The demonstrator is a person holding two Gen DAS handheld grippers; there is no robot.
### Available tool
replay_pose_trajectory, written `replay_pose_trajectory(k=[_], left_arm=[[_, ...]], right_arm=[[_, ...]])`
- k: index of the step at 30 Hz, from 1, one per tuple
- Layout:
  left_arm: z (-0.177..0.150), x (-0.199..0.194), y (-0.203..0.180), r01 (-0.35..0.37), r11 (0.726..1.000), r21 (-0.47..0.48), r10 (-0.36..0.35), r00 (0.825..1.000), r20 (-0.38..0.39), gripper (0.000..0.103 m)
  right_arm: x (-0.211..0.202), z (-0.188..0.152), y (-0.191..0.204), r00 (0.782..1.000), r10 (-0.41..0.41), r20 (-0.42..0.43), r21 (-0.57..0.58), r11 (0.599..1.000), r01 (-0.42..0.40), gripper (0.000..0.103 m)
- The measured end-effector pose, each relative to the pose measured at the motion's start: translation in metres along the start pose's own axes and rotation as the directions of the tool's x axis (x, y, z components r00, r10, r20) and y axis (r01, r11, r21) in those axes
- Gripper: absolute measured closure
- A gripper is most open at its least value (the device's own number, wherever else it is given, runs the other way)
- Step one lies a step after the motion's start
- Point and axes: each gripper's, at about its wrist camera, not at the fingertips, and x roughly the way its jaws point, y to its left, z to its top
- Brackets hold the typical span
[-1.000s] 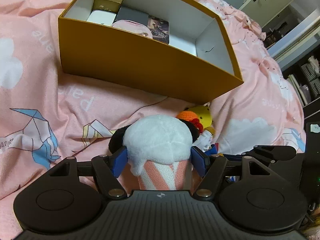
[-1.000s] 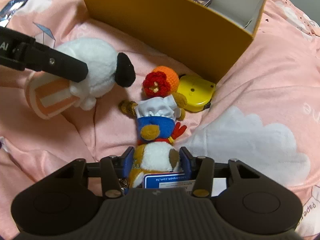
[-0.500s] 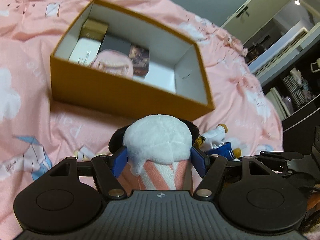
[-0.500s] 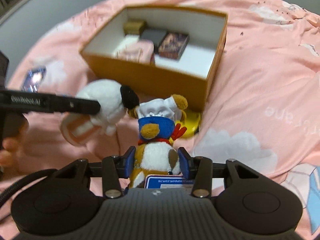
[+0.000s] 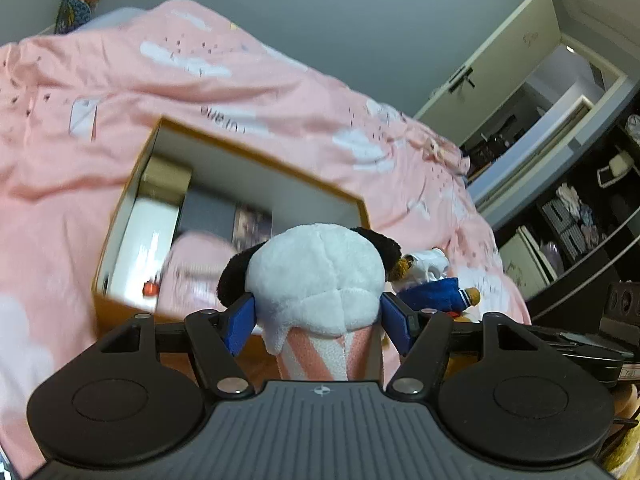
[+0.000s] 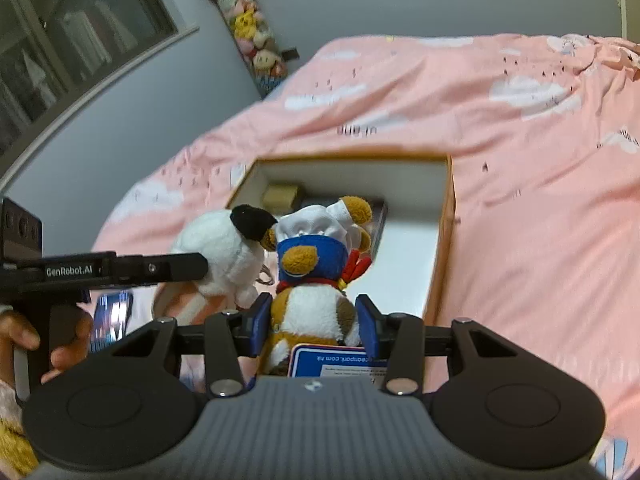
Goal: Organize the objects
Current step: 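Lift both plush toys and carry them over the orange box, then lower both plush toys into the orange box beside the backpack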
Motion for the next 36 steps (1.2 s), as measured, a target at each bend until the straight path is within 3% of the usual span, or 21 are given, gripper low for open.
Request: replay_pose_trajectory(k=[8,14,28,36], left_arm=[[0.026,0.046,0.004,-0.025,0.999,-0.027,0.025,1.000,0.014,0.027],[0.012,0.096,0.029,-0.051,0.995,-0.081,0.042,0.993,-0.107,0.027],[0.002,0.130,0.033,-0.119,0.993,-0.019,0.112,0.973,-0.200,0.026],[0.000,0.131,0.041,-0.083,0.996,-0.033,0.074,0.974,-0.213,0.022]], right_arm=[[0.036,0.041,-0.008,0.996,-0.067,0.056,0.014,0.998,0.067,0.056],[0.089,0.036,-0.025,0.990,-0.117,-0.076,0.020,0.993,0.119,0.056],[0.140,0.029,-0.036,0.949,-0.207,-0.237,-0.085,0.978,0.192,0.056],[0.149,0.029,-0.037,0.940,-0.215,-0.266,-0.098,0.976,0.196,0.054]])
